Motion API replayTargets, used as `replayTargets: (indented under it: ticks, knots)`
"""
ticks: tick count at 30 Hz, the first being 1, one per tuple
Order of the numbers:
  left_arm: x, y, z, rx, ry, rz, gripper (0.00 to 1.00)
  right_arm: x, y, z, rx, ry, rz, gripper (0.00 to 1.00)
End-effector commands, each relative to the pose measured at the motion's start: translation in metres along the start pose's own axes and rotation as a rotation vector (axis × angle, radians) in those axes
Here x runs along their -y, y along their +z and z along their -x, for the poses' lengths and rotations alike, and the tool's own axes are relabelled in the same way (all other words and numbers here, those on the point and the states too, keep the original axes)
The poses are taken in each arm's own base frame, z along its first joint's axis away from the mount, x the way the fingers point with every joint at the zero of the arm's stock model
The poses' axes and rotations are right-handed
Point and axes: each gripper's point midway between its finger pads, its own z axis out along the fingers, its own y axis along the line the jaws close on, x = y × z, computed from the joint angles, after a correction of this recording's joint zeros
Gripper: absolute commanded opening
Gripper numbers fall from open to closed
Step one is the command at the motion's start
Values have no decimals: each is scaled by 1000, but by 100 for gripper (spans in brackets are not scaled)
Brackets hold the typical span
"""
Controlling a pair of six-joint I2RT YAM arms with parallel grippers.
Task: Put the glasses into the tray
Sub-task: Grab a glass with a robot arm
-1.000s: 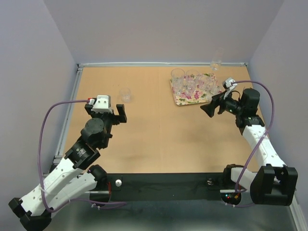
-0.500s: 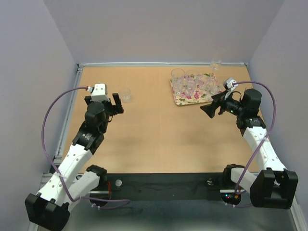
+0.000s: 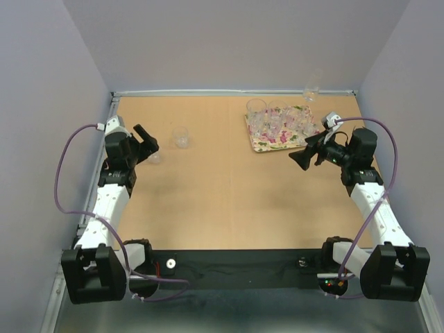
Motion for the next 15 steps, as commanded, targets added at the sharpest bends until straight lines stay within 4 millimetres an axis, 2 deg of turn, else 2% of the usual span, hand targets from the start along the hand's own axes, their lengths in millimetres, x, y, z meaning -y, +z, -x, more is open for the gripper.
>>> replayTargets:
  ticks: [1, 2, 3, 4, 6, 7, 8, 9, 15]
  knots:
    - [2, 9, 18, -1, -156, 30, 91, 2, -2, 8, 27, -41, -7, 100]
    - [-7, 12, 19, -2, -171, 81, 91, 1, -2, 8, 27, -40, -5, 100]
    - [-15, 18, 8, -48, -187, 125, 89, 2, -2, 8, 27, -40, -7, 100]
    - [-21, 22, 12, -38, -204, 166, 87, 2, -2, 8, 27, -40, -7, 100]
    - [-27, 26, 6, -75, -213, 198, 84, 2, -2, 8, 27, -38, -7, 100]
    - [-30, 32, 2, -94, -216, 213, 76, 2, -2, 8, 26, -38, -8, 100]
    - [-28, 35, 3, -103, -228, 213, 76, 2, -2, 8, 26, -39, -10, 100]
    - [-30, 36, 0, -119, -236, 224, 66, 2, -2, 8, 26, -39, -10, 100]
    - [-44, 47, -5, -142, -291, 307, 64, 4, -3, 8, 26, -39, -19, 100]
